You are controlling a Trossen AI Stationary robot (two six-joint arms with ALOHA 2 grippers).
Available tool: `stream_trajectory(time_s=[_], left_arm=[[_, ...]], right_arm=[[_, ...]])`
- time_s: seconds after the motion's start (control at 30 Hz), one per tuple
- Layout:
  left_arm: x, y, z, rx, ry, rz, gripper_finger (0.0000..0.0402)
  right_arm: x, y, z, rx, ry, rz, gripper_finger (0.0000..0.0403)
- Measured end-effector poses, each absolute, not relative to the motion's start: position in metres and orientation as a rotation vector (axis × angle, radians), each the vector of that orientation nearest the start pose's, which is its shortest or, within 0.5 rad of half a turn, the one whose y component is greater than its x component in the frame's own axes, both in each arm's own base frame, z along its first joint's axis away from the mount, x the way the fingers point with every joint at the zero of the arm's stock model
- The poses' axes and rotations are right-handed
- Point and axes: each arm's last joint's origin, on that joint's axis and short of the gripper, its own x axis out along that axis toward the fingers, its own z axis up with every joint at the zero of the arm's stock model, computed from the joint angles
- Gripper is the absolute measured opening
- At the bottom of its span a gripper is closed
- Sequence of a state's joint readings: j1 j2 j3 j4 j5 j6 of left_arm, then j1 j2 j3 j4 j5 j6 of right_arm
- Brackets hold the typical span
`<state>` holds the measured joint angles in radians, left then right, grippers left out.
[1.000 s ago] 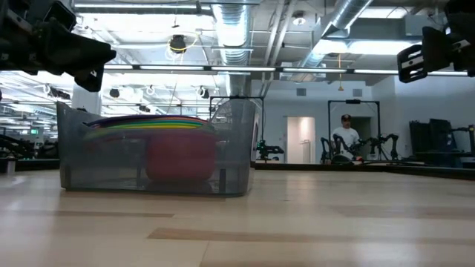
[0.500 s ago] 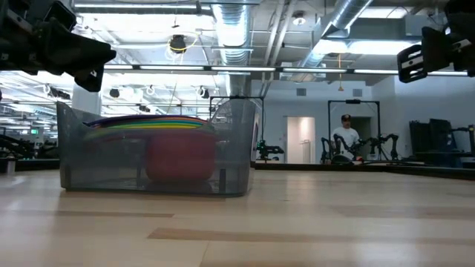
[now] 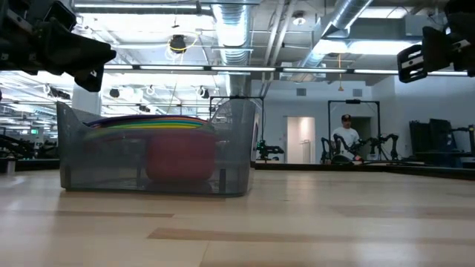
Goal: Nest measuring cups in basket
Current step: Return to Home Position
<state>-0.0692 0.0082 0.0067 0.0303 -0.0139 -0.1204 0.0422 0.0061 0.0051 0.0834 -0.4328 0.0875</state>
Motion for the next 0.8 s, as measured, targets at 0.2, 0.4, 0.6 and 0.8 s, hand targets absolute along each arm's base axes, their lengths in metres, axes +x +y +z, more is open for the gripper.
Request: stream_trajectory(time_s=[0.2, 0.4, 0.6, 0.8], left_arm=[[0.0976, -0.0064, 0.1681, -0.122, -0.025, -0.057, 0.0055], [0.0976, -0.0064, 0.1681, -0.122, -0.025, -0.057, 0.0055], [0.0976, -0.0064, 0.1681, -0.122, -0.025, -0.057, 0.0055], [0.0976, -0.0063, 0.1681, -0.122, -0.025, -0.057, 0.0055]], right_arm=[[0.0942, 0.0161, 0.1726, 0.07, -0.061, 0.478, 0.0139], [0.0942, 0.0161, 0.1726, 0.07, -0.061, 0.478, 0.0146], [0.0942, 0.0161, 0.1726, 0.07, -0.06, 0.478, 0.0151], [0.0942, 0.0161, 0.1726, 0.07, -0.06, 0.478, 0.0147]])
